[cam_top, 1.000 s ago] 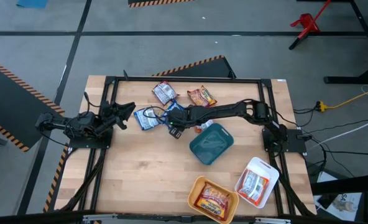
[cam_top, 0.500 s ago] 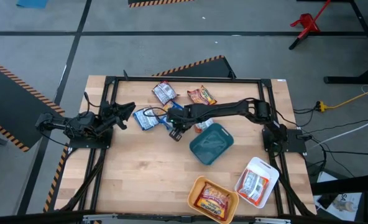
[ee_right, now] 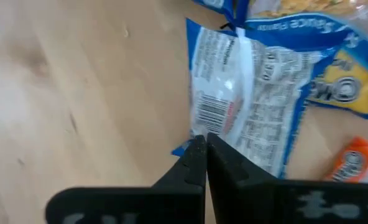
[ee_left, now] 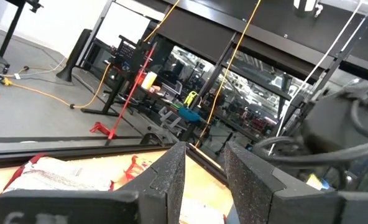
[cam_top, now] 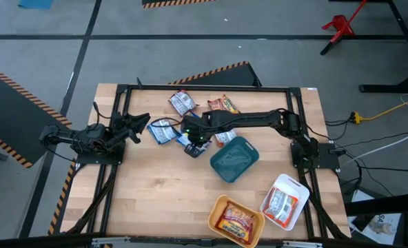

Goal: Sort Maruchan noodles
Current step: Put the top blue noodle pack into the green bin

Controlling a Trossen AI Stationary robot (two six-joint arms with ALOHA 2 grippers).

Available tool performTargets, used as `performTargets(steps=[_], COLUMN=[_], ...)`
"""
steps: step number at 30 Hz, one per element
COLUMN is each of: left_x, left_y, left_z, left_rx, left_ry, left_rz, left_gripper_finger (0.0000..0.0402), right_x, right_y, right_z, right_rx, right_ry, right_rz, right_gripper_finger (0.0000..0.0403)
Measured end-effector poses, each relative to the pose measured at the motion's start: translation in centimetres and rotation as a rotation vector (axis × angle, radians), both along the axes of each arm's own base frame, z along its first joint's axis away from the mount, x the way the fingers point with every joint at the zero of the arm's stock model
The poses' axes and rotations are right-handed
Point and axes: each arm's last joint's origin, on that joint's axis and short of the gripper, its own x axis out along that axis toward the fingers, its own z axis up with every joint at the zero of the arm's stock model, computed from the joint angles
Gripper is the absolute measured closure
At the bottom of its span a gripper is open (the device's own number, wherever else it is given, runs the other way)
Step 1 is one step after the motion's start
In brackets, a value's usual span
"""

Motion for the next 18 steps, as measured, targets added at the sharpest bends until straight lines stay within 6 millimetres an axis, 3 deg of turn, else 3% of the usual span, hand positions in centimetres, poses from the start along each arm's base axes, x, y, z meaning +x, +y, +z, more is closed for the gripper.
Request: performTargets(steps=[3,6,9,13,18], left_x=[0.0,0.0,0.0,0.0,0.0], left_y=[0.0,0.0,0.0,0.0,0.0], left_z=[0.0,0.0,0.0,0.0,0.0], left_rx=[0.000,0.000,0.000,-0.001,0.000], left_ry=[0.000,0.000,0.000,0.000,0.004], left_rz=[0.000,0.000,0.000,0.000,0.000], left_gripper_finger=[0.0294,0.0294,0.0294,0.0294,0.0294], right_x=[-0.2,-0.1,0.3,0.3,-0.1], right_y=[0.1,0.2,0.3,0.3,0.0], right_z=[0.4,0.3,-0.4,-1.9,-4.0], right_rx=[-0.036,-0.001,0.016,-0.007,-0.076], right_ry=[0.017,0.004,-0.034,-0.035,-0.006], right_rz=[0.041,0.089,0.126,0.118,0.023], right_gripper_finger=[0.0397,0.0366,0.0299,0.0182,0.0066])
